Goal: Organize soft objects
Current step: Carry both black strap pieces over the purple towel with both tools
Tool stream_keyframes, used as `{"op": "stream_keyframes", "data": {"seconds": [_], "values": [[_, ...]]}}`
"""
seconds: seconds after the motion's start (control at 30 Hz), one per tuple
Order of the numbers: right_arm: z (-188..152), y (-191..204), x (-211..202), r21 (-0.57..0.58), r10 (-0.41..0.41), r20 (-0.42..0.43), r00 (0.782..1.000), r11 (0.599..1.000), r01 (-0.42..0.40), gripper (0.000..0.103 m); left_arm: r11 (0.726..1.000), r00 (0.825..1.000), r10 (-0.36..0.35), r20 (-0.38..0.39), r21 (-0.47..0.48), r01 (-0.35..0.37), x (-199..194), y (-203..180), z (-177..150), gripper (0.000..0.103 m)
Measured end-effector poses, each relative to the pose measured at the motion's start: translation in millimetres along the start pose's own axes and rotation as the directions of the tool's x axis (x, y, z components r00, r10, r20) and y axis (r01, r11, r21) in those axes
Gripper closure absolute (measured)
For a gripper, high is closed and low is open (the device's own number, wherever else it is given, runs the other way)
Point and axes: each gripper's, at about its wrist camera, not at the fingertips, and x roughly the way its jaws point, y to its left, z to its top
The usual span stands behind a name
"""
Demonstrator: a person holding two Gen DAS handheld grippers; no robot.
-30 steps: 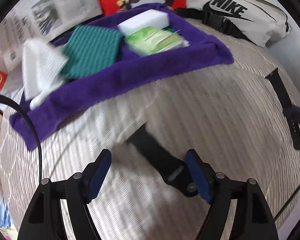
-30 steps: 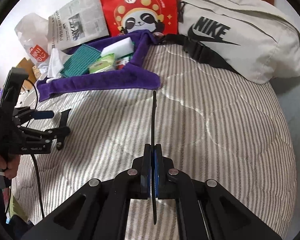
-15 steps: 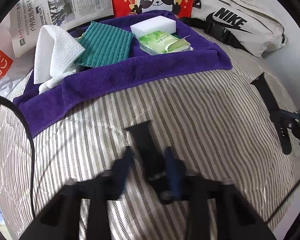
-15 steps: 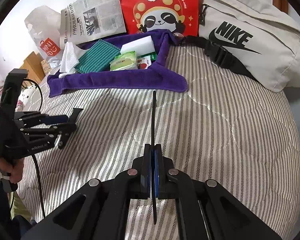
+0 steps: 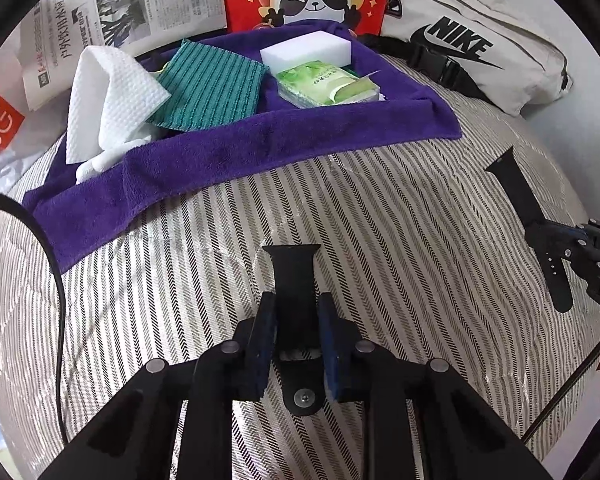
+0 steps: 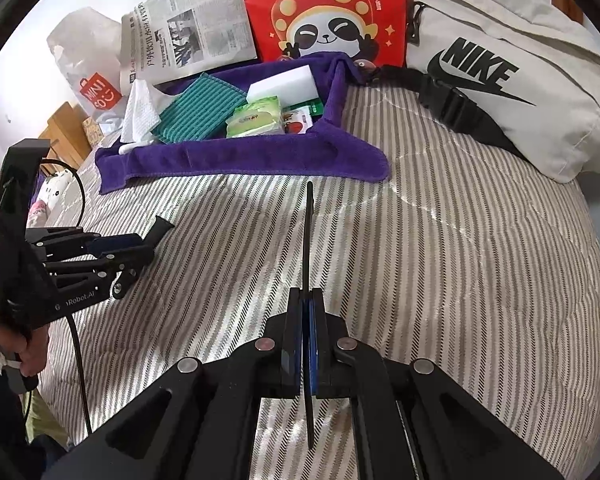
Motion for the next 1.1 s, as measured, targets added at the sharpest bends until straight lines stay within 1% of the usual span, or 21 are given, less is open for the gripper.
{"op": "stream_keyframes", "data": {"seconds": [0.03, 0.17, 0.23, 0.47, 0.57, 0.6, 0.7, 0.8, 0.9, 1.1], "values": [[1, 1, 1, 0.002, 0.003, -0.002, 1.0, 1.0, -0.003, 0.1, 1.0, 1.0, -0.007, 0.002, -0.003, 0.007, 0, 1, 0, 0.083], [5, 4, 1, 0.009, 0.004, -0.005, 1.0, 1.0, -0.004, 0.1, 0.996, 0.997, -0.08, -0.007, -0.044, 0.08, -2, 15, -1, 0.083], [8, 6, -2, 0.006, 0.005, -0.003, 1.0, 1.0, -0.005, 0.1, 0.995, 0.997, -0.077, -0.003, -0.063, 0.077, -6, 22, -2, 0.083], [25, 15, -7, -0.012, 0.003, 0.014, 1.0, 1.0, -0.003, 0.1, 0.995, 0.996, -0.086, 0.038, -0.053, 0.088, -28, 35, 0, 0.083], [35, 19, -7, -0.014, 0.022, 0.024, 0.999, 1.0, -0.021, 0.1, 0.99, 0.992, -0.12, 0.046, -0.07, 0.123, -35, 44, 5, 0.083], [39, 20, -6, -0.015, 0.028, 0.027, 0.999, 0.999, -0.028, 0.1, 0.988, 0.99, -0.135, 0.05, -0.074, 0.139, -38, 46, 8, 0.083], [51, 25, -3, -0.019, 0.035, 0.028, 0.999, 0.999, -0.035, 0.1, 0.989, 0.989, -0.13, 0.073, -0.066, 0.135, -47, 50, 17, 0.083], [62, 29, -3, -0.024, 0.041, 0.034, 0.999, 0.999, -0.04, 0.1, 0.988, 0.985, -0.142, 0.1, -0.051, 0.148, -57, 53, 27, 0.083], [76, 32, -1, -0.034, 0.038, 0.044, 0.998, 0.999, -0.036, 0.1, 0.986, 0.981, -0.153, 0.119, -0.05, 0.16, -62, 59, 42, 0.083], [102, 30, 8, -0.032, 0.024, 0.039, 0.999, 0.999, -0.023, 0.1, 0.985, 0.976, -0.152, 0.153, -0.058, 0.163, -72, 76, 66, 0.083]]}}
